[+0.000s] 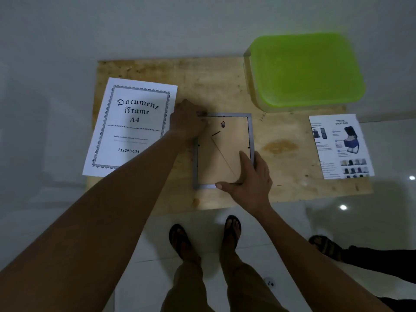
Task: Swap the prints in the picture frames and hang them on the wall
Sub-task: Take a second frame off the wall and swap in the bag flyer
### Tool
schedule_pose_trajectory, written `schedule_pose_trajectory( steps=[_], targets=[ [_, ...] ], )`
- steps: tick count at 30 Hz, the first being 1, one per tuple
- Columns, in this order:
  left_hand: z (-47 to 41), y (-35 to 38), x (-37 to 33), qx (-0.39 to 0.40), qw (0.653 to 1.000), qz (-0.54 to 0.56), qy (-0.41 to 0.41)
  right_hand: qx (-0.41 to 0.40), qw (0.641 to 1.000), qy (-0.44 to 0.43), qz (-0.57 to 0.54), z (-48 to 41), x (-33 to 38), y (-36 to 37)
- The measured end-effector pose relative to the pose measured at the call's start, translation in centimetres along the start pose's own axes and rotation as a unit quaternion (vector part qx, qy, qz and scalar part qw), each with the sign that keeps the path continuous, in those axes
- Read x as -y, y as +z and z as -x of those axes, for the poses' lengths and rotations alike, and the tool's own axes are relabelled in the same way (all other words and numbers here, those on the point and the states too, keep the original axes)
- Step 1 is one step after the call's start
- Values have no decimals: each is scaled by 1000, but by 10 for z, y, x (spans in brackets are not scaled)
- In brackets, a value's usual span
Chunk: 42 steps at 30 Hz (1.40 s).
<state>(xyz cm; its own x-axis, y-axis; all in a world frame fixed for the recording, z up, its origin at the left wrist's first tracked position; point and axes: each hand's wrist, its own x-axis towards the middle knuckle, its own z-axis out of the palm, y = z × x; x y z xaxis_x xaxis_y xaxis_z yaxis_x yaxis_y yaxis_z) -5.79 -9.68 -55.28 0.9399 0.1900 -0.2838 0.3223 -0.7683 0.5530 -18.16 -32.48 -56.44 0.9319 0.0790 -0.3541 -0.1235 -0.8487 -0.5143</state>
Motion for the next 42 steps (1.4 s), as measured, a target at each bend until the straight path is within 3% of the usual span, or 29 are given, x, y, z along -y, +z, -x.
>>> schedule_pose_trajectory(
  steps=[7, 13, 23, 30, 38, 42],
  targets=[
    [-10, 1, -3, 26, 999, -18, 28, -17, 1000, -4, 13, -1, 3, 7],
    [-9, 4, -4, 1, 999, 43, -10, 20, 999, -2, 45, -5, 6, 4],
    [-36, 3, -25, 36, 987, 2, -159, 20, 999, 3, 42, -7, 5, 6],
    [-46, -2, -34, 69, 976, 12, -208, 17, 1000, 10, 21, -5, 6, 5],
    [-49, -4, -40, 85, 976, 5, -200, -14, 1000, 25, 7, -5, 13, 9],
    [-46, 1, -35, 65, 986, 3, -154, -5, 999, 35, -1, -6, 15, 10]
  ],
)
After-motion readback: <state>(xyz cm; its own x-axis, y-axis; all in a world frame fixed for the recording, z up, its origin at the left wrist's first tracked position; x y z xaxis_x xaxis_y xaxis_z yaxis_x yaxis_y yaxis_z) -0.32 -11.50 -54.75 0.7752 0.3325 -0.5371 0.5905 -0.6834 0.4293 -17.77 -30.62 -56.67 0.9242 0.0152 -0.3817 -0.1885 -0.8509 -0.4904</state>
